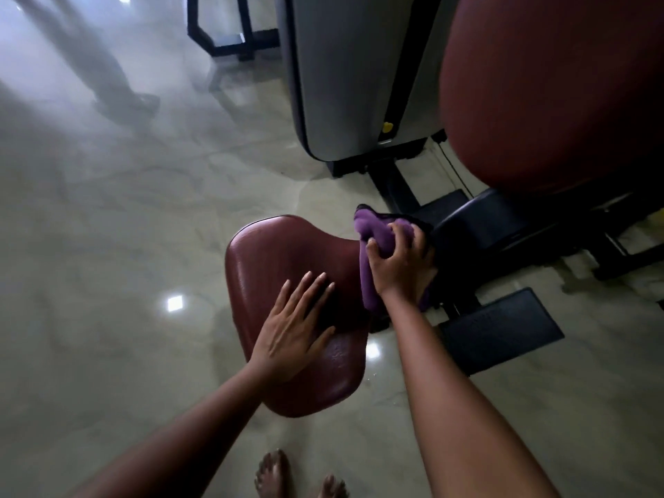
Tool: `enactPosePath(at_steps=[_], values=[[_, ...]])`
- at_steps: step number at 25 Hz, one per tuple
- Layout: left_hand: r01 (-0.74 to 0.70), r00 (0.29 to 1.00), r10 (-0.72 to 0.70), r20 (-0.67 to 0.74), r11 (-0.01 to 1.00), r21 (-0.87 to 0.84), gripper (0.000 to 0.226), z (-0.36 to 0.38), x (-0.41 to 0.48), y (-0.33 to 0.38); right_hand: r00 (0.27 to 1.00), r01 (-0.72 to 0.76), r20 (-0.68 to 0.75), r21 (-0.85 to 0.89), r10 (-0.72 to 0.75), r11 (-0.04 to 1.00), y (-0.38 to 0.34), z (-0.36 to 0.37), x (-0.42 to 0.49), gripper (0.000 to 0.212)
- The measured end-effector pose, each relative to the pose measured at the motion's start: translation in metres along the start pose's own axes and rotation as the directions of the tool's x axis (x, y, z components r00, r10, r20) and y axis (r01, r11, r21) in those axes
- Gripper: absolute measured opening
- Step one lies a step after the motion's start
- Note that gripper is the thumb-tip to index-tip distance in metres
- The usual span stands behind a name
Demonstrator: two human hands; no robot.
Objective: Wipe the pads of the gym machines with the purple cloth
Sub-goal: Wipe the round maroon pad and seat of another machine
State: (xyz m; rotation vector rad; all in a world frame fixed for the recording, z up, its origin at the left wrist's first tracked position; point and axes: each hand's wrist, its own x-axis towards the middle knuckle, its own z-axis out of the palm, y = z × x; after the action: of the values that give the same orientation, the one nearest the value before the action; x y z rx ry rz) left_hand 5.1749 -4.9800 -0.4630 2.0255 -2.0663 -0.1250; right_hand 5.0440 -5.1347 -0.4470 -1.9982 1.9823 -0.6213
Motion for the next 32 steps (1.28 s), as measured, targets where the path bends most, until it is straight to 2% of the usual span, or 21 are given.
enactPosePath(at_steps=[2, 3, 5, 6, 11, 13, 16, 19, 22, 24, 25, 27, 29, 32], values=[[0.005, 1.000, -0.005, -0.007, 1.000, 0.029, 0.060, 0.001, -0.001, 0.001, 0.953, -0.289, -0.012, 0.263, 0.302, 0.921, 0.002, 0.007, -0.016, 0.079], [0.003, 1.000, -0.003, -0.008, 0.999, 0.034, 0.060, 0.001, -0.002, 0.002, 0.920, -0.356, -0.004, 0.411, 0.392, 0.840, 0.001, 0.010, -0.031, 0.083], [-0.006, 1.000, 0.006, 0.009, 0.999, 0.037, 0.059, 0.001, -0.002, 0.001, 0.889, -0.408, 0.081, 0.590, 0.452, 0.697, -0.004, 0.011, -0.063, 0.082], [-0.008, 1.000, 0.007, 0.026, 0.999, 0.039, 0.059, 0.001, -0.001, 0.000, 0.890, -0.424, 0.145, 0.613, 0.432, 0.667, -0.006, 0.009, -0.078, 0.076], [-0.010, 0.999, 0.008, 0.054, 0.999, 0.041, 0.061, 0.000, 0.000, 0.002, 0.933, -0.320, 0.317, 0.506, 0.172, 0.801, 0.015, -0.009, -0.151, 0.059], [-0.015, 0.999, 0.013, 0.048, 0.999, 0.038, 0.060, -0.002, 0.001, 0.001, 0.927, -0.309, 0.350, 0.518, 0.132, 0.798, 0.016, -0.014, -0.147, 0.059], [-0.051, 0.998, 0.049, 0.033, 0.997, 0.058, 0.060, 0.000, 0.000, -0.001, 0.922, -0.385, 0.274, 0.559, 0.275, 0.734, -0.004, -0.007, -0.101, 0.068], [-0.096, 0.995, 0.095, 0.041, 0.995, 0.037, 0.060, 0.002, -0.001, -0.005, 0.908, -0.420, 0.232, 0.471, 0.350, 0.776, -0.011, 0.000, -0.101, 0.066], [-0.253, 0.967, 0.251, 0.046, 0.967, 0.024, 0.061, -0.002, -0.012, -0.030, 0.881, -0.472, 0.223, 0.390, 0.416, 0.790, -0.007, 0.000, -0.150, 0.063], [-0.365, 0.930, 0.364, 0.045, 0.931, 0.018, 0.060, -0.006, -0.022, -0.051, 0.863, -0.494, 0.149, 0.444, 0.483, 0.747, -0.010, 0.004, -0.170, 0.069], [-0.397, 0.917, 0.396, 0.042, 0.918, 0.016, 0.060, -0.007, -0.023, -0.057, 0.831, -0.525, 0.118, 0.490, 0.544, 0.696, -0.015, 0.008, -0.177, 0.068], [-0.407, 0.913, 0.407, 0.025, 0.913, 0.003, 0.060, -0.006, -0.022, -0.063, 0.690, -0.611, 0.085, 0.602, 0.719, 0.514, -0.028, 0.018, -0.191, 0.058], [-0.404, 0.915, 0.404, -0.002, 0.915, -0.002, 0.059, -0.003, -0.019, -0.061, 0.564, -0.598, 0.051, 0.714, 0.824, 0.365, -0.043, 0.026, -0.204, 0.055], [-0.430, 0.903, 0.430, -0.007, 0.903, -0.015, 0.059, -0.001, -0.021, -0.064, 0.493, -0.549, 0.007, 0.778, 0.870, 0.304, -0.074, 0.031, -0.224, 0.060]])
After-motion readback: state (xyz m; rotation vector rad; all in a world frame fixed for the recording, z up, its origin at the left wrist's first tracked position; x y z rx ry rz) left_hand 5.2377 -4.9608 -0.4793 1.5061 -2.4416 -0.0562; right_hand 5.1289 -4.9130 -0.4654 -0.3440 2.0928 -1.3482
